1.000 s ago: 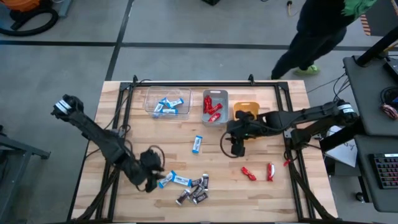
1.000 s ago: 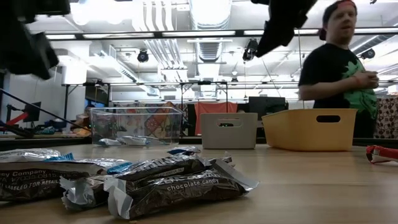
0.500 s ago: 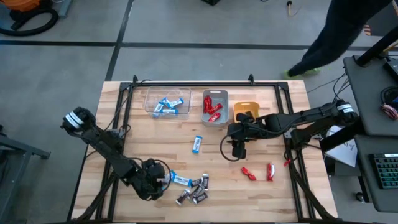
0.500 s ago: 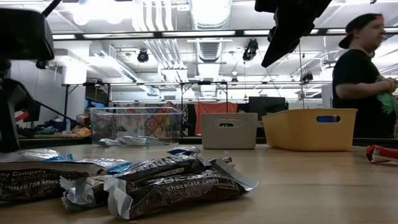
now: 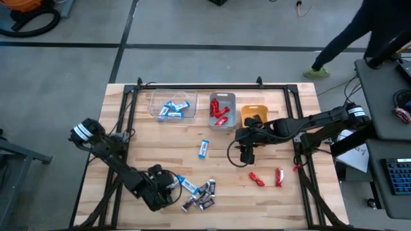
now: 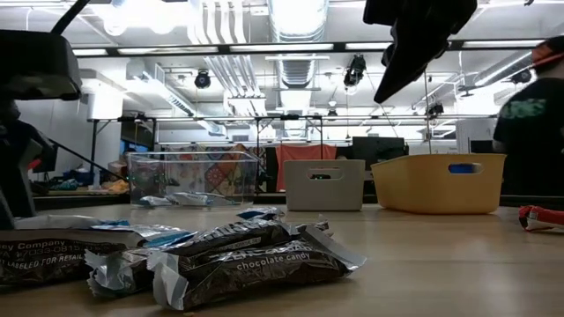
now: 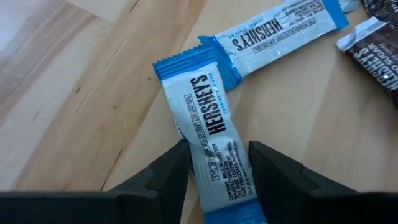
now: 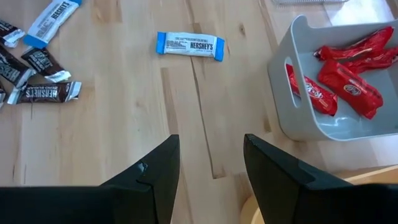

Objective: Organize candy in baskets
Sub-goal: Put the white chocolate into the transparent bin

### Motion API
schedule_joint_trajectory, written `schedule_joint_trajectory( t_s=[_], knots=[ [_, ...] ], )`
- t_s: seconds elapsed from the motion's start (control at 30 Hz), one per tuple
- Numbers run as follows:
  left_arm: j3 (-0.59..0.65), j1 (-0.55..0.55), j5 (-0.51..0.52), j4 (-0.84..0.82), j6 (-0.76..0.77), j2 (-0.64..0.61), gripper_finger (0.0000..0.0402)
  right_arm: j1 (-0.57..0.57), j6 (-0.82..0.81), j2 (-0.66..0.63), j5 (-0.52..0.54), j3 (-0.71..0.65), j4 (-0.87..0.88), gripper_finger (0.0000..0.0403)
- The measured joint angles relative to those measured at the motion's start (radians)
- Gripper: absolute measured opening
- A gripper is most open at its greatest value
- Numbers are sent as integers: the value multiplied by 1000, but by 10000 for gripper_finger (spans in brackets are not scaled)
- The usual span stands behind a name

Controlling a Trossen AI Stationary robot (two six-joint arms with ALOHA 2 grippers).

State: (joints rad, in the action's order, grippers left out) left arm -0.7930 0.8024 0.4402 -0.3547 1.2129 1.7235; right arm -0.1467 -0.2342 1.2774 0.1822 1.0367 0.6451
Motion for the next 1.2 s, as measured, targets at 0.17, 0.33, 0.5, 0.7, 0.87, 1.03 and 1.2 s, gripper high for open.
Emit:
schedule_joint_trajectory(
  t_s=[0.17, 0.33, 0.5, 0.7, 0.87, 1.03, 1.2],
  knots=[
    [-28, 0, -8, -44, 1, 6, 117, 0, -11, 0, 0, -29, -5, 169],
    [-60, 1, -11, -81, -16, 7, 79, 0, -10, 0, 0, -40, -20, 169],
    [-97, 2, -12, -96, -53, 5, 74, 0, 7, 0, -1, -40, -36, 169],
    [-161, 2, 3, -186, -59, -26, 65, 0, 10, 0, -3, -40, -33, 169],
    [-194, 2, 44, -239, -60, -84, 47, 0, 23, 0, -3, -40, -29, 169],
    [-201, 0, 139, -242, -97, -172, 39, 0, 49, 0, -7, -40, -24, 169],
    [-203, -22, 261, -248, -156, -280, 38, 0, 85, 0, -10, -40, 2, 169]
  ],
)
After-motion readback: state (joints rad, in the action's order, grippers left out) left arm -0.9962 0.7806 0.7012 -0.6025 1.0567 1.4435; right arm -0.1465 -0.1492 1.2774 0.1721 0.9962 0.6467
